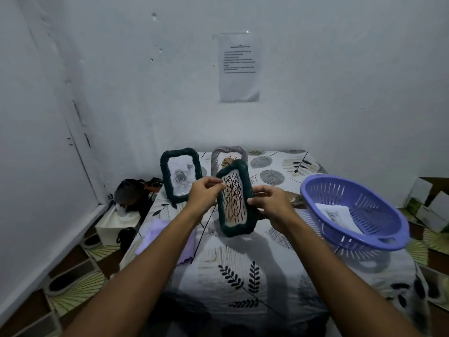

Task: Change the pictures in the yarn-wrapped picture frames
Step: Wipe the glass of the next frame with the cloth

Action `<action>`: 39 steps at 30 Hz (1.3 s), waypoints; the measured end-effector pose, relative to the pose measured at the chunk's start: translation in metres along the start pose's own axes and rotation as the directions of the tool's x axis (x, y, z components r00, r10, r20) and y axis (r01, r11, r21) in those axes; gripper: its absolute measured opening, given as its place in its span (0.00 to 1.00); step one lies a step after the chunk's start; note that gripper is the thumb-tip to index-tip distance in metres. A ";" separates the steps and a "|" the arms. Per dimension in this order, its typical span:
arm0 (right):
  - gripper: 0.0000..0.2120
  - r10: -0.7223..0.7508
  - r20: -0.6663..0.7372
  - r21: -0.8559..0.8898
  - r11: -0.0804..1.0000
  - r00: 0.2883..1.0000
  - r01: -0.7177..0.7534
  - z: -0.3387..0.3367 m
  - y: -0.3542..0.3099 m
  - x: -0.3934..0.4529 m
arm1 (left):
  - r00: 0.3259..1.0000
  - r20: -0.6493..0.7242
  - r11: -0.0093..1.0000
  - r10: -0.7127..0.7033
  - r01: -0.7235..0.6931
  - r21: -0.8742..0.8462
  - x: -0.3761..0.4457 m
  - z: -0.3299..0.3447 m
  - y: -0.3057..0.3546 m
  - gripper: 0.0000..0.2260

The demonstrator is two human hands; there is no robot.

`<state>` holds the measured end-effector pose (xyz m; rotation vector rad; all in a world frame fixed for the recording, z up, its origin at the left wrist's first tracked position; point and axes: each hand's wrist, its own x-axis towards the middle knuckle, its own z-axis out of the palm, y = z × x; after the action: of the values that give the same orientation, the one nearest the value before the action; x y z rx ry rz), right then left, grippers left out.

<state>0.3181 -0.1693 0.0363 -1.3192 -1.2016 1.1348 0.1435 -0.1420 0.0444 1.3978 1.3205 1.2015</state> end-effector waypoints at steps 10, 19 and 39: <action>0.10 -0.283 -0.099 -0.449 0.868 0.954 0.211 0.025 -0.011 -0.008 | 0.995 -0.052 0.981 -0.082 0.071 -0.183 -0.009 0.032 0.021 0.10; 0.09 -0.278 0.039 -0.459 0.848 0.960 0.264 0.030 -0.018 -0.005 | 0.982 -0.155 0.984 -0.109 0.084 -0.156 -0.002 0.027 0.012 0.11; 0.11 0.332 -0.082 -0.167 0.925 0.940 -0.341 -0.019 0.057 0.039 | 0.925 0.020 0.900 -0.379 0.374 -0.222 0.018 -0.009 -0.073 0.05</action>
<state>0.3445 -0.1334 -0.0195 -1.7329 -1.0832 1.2446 0.1208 -0.1185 -0.0239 0.9176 1.3515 1.0639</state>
